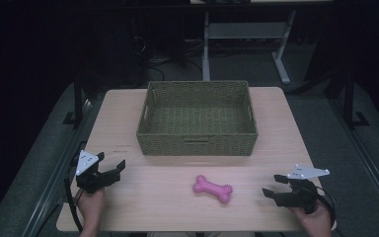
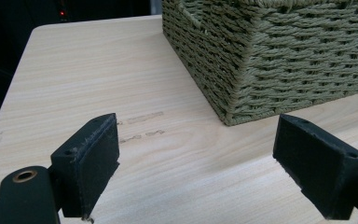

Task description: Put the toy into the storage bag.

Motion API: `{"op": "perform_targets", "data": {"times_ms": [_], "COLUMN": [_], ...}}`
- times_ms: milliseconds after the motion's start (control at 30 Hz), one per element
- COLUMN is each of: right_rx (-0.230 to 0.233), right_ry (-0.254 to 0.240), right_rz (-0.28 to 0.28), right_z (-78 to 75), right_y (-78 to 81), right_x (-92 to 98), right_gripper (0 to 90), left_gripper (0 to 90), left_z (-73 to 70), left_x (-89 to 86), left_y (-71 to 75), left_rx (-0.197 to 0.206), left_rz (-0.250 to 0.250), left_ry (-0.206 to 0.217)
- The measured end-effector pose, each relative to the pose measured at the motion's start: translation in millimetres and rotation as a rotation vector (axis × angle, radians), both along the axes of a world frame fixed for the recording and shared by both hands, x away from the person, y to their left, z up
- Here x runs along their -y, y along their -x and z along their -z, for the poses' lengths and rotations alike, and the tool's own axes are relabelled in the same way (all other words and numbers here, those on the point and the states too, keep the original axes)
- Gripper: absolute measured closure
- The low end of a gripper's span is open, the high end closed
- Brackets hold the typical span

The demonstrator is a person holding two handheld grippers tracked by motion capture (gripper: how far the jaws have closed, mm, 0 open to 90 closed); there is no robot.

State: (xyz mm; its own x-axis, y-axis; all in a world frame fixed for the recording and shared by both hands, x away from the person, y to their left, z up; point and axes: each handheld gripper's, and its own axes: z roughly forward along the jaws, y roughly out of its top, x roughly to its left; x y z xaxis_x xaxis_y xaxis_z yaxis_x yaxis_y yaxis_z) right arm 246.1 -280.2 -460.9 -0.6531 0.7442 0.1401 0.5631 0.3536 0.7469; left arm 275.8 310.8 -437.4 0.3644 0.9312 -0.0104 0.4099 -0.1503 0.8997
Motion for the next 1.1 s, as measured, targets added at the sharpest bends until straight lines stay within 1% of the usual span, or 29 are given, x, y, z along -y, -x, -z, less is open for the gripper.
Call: {"op": "perform_targets", "data": {"times_ms": [67, 167, 267, 333, 500, 633, 733, 800, 900, 1000, 1100], "right_rx": [0.010, 0.009, 0.005, 0.006, -0.006, -0.014, -0.039, -0.057, -0.065, -0.075, -0.083], "right_ry": [0.007, 0.015, 0.033, 0.046, 0.089, 0.123, 0.146, 0.155, 0.165, 0.195, 0.211], "right_rz": [-0.007, -0.010, -0.032, -0.049, -0.104, -0.157, -0.198, -0.225, -0.263, -0.294, -0.319], "right_z": [-1.5, -6.0, -12.6, -17.9, -30.3, -41.6, -50.0, -56.7, -63.7, -69.5, -73.1], "right_y": [0.2, 0.4, -1.5, -2.9, -7.2, -9.9, -14.2, -17.1, -20.4, -23.7, -27.1], "right_x": [-1.1, -5.8, -13.4, -19.0, -32.7, -43.8, -52.0, -57.7, -65.2, -74.2, -82.4], "right_gripper": [27.1, 26.9, 25.3, 24.5, 23.9, 23.3, 20.9, 20.9, 20.8, 20.3, 19.5], "left_gripper": [13.8, 13.8, 13.8, 13.9, 13.9, 13.9, 13.9, 13.8, 13.8, 13.9, 13.9], "left_z": [0.1, 0.2, -0.2, -0.4, -0.4, -0.3, -0.4, -0.8, -0.8, -0.8, -0.9], "left_x": [0.2, 0.6, 0.6, 0.1, -0.9, -0.3, -0.8, -1.3, -1.7, -2.3, -1.7], "left_y": [-0.3, 0.0, 0.7, 1.5, 2.3, 1.5, 1.5, 1.6, 2.1, 2.3, 2.2], "left_rx": [-0.002, 0.002, 0.005, 0.009, 0.011, 0.013, 0.013, 0.017, 0.017, 0.018, 0.021], "left_rz": [-0.001, 0.007, 0.013, 0.016, 0.015, 0.013, 0.013, 0.012, 0.014, 0.016, 0.017], "left_ry": [-0.001, 0.003, -0.016, -0.014, -0.007, -0.011, -0.013, -0.011, -0.009, -0.009, -0.008]}}
